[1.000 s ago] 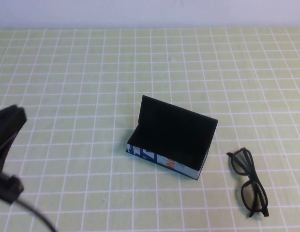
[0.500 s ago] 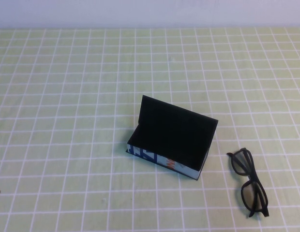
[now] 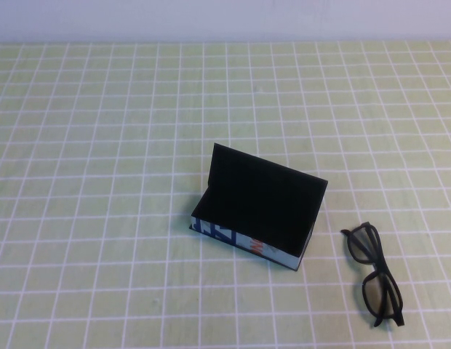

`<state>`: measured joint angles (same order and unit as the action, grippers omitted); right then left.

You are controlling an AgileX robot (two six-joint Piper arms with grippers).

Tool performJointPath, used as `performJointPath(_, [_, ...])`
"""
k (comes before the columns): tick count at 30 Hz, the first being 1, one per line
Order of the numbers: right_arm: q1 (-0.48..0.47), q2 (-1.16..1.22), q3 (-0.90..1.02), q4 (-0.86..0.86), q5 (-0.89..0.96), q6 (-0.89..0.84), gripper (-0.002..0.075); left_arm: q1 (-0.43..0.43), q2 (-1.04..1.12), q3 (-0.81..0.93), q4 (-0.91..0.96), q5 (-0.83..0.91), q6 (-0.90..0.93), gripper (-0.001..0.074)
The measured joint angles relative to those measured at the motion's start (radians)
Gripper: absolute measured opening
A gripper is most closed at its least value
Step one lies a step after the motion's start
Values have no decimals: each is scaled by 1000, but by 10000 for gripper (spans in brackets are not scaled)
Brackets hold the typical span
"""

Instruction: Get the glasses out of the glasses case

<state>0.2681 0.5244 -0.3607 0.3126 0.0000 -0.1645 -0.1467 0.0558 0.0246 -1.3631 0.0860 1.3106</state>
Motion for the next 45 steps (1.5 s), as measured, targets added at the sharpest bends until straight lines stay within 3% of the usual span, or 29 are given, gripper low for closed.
performJointPath(16, [-15,-107,25,-32,0,-13,-18,0,0,0,-2,2,0,-4])
performJointPath(24, [-145,-340,240,-63,-44,-51,-18,0,0,0,-2,2,0,-4])
performJointPath(29, [-164,-495,377,-61,-47,-51,-18,0,0,0,-2,3,0,-4])
performJointPath(45, [-167,-532,389,-54,313,-51,-18,0,-2,1,-2,6,0,-4])
